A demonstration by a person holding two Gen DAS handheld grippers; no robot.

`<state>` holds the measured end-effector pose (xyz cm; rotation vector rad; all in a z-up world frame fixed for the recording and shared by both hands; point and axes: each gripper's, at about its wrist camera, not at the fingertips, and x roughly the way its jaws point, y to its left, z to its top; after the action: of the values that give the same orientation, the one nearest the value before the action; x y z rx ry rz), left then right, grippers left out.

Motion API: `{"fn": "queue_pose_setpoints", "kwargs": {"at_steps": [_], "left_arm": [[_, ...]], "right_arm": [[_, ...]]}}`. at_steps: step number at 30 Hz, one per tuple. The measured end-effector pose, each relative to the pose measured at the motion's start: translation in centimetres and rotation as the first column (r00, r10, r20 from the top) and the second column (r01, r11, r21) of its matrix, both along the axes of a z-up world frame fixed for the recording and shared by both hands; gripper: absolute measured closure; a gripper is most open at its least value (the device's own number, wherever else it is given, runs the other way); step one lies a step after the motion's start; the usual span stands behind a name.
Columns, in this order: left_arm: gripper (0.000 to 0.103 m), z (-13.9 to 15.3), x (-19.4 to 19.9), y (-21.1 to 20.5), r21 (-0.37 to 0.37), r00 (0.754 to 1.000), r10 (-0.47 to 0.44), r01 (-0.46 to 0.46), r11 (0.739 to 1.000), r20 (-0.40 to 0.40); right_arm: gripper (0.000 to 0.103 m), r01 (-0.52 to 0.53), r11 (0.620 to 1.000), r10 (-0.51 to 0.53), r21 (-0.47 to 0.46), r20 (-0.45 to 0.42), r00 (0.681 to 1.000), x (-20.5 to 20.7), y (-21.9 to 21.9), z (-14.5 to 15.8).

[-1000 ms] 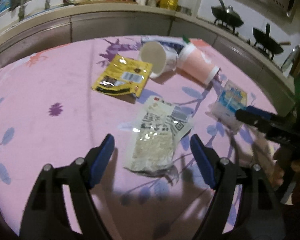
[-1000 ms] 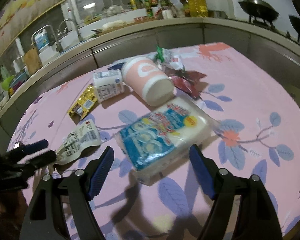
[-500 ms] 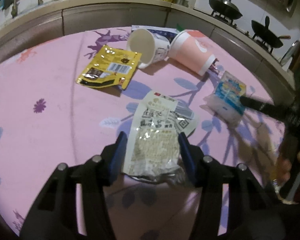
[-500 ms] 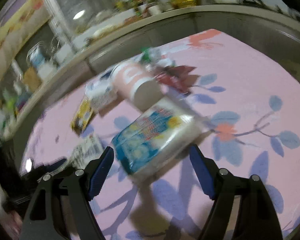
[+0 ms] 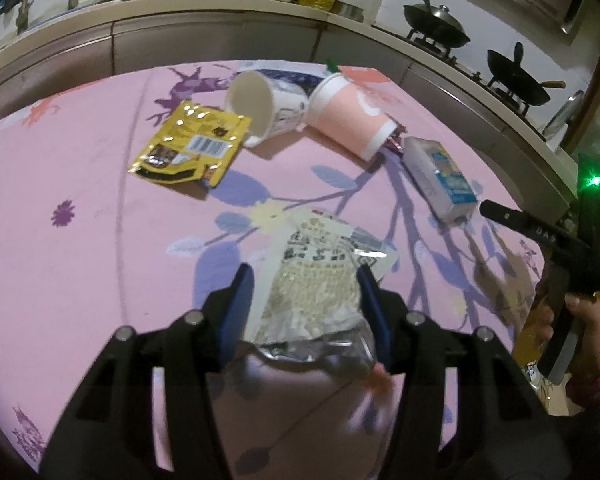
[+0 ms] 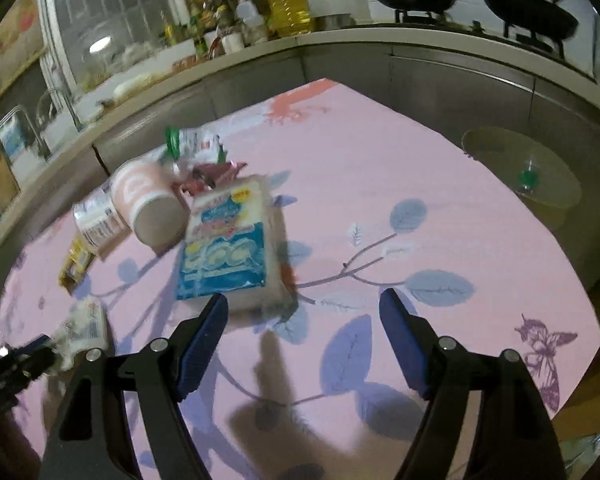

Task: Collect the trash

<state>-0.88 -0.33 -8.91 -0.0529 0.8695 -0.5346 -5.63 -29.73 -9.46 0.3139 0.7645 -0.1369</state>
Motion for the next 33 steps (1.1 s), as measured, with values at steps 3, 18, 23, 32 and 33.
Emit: {"fn": "queue_pose_setpoints", "kwargs": {"at_steps": [3, 18, 23, 32, 33], "left_arm": [[0.052, 0.5, 0.0, -0.5, -0.016, 1.0, -0.011, 0.011, 1.0, 0.0], [0.053, 2.4, 0.5, -2.7, -0.074, 0.999, -0.027, 0.024, 0.997, -0.041], [0.053, 3.6, 1.0, -5.6, -0.087, 0.996, -0.078, 0.075, 0.993, -0.034], [0.053, 5.8, 3.5, -14.6, -0.079, 0.979, -0.206, 0.204, 0.976, -0.01], [0.053, 5.9, 3.8, -15.8, -0.079, 0.975, -0.223, 0.221, 0.972, -0.012]], "right_arm": [[0.02, -0.023, 0.999, 0.022, 0.022, 0.042, 0.999, -0.2, 0.8, 0.3], [0.046, -0.191, 0.982, 0.191, -0.001, 0.014, 0.981, 3.6, 2.4, -1.4], [0.048, -0.162, 0.983, 0.157, 0.086, 0.066, 0.985, 1.7, -0.5, -0.7], [0.048, -0.06, 0.987, 0.042, 0.148, 0.12, 0.992, -0.8, -7.6, -0.5], [0.048, -0.046, 0.987, 0.026, 0.155, 0.123, 0.992, -0.9, -8.6, -0.6]]}}
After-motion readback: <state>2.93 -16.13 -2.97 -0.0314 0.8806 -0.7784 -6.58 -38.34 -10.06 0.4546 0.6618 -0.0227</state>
